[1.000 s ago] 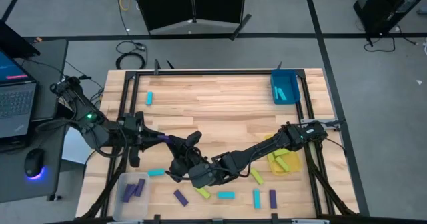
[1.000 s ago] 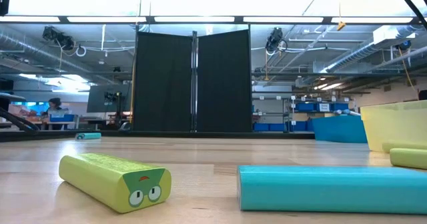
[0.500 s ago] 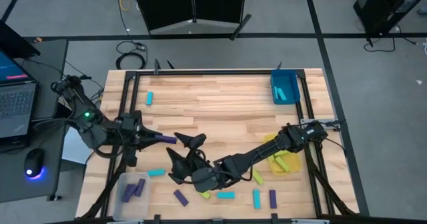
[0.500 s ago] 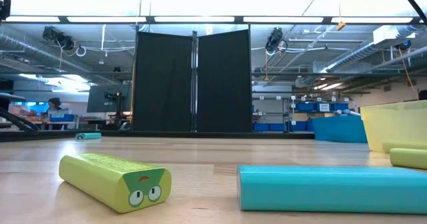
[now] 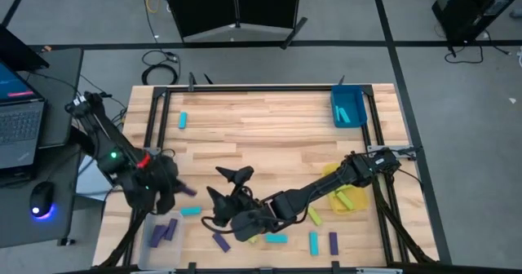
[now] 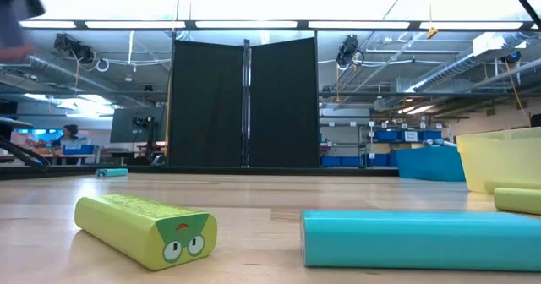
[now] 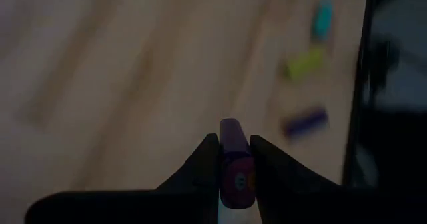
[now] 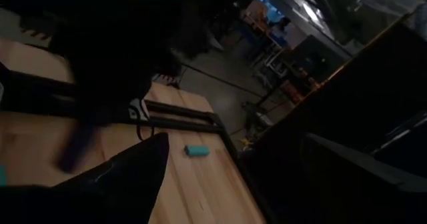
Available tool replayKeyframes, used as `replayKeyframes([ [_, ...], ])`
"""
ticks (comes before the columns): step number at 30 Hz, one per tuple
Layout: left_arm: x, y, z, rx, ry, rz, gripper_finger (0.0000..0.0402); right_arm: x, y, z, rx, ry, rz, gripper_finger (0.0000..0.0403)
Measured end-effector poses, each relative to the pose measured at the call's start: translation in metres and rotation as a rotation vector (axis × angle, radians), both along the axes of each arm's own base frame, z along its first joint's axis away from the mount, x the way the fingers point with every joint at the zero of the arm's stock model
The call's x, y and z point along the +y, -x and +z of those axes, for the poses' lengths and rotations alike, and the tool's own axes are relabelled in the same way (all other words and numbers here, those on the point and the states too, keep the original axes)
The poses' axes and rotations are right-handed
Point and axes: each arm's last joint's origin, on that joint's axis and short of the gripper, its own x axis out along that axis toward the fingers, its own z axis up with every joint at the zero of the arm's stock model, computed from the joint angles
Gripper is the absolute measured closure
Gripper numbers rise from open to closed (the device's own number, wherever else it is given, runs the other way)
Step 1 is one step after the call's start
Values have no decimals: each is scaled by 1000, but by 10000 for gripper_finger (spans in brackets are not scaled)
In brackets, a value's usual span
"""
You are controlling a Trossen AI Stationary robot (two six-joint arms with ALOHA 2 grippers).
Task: Sort blocks
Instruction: Put the violet block into the transparent bin, then put the blue block into the blue bin
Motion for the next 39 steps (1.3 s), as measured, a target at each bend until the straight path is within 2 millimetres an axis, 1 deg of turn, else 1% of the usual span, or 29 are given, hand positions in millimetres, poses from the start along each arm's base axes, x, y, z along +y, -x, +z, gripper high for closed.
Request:
replayKeyframes([
  [5, -19, -4, -14, 259, 132, -109, 337, -6, -2, -2, 19, -4, -3, 59],
  [11, -44, 1, -31, 578, 227, -290, 337, -6, -2, -6, 84, 11, 63, 59],
  [14, -52, 2, -38, 643, 223, -321, 337, -4, -3, -9, 106, -31, 141, 59],
  [17, -57, 0, -43, 646, 186, -308, 337, -5, -6, -12, 122, -121, 264, 60],
  [18, -58, -1, -45, 647, 179, -306, 331, -6, -8, -14, 124, -161, 307, 60],
  [19, -59, -2, -46, 643, 170, -301, 317, -8, -10, -18, 130, -198, 344, 60],
  [21, -60, -3, -48, 644, 156, -295, 273, -16, -14, -26, 153, -264, 386, 59],
  [25, -61, -3, -49, 651, 158, -297, 187, -31, -23, -53, 205, -439, 487, 57],
  [27, -62, -3, -47, 650, 163, -302, 155, -38, -26, -69, 225, -497, 505, 57],
  [29, -64, -5, -42, 633, 176, -313, 132, -42, -29, -86, 215, -530, 516, 58],
  [31, -66, -7, -34, 595, 175, -324, 119, -45, -31, -98, 184, -550, 529, 59],
  [33, -68, -11, -21, 510, 159, -345, 115, -47, -33, -105, 136, -572, 558, 61],
  [35, -70, -14, -8, 412, 118, -359, 117, -49, -34, -113, 92, -594, 579, 62],
  [37, -69, -17, 4, 320, 59, -352, 121, -51, -33, -122, 90, -604, 572, 64],
  [39, -66, -19, 9, 257, -9, -322, 127, -55, -33, -127, 103, -605, 561, 65],
])
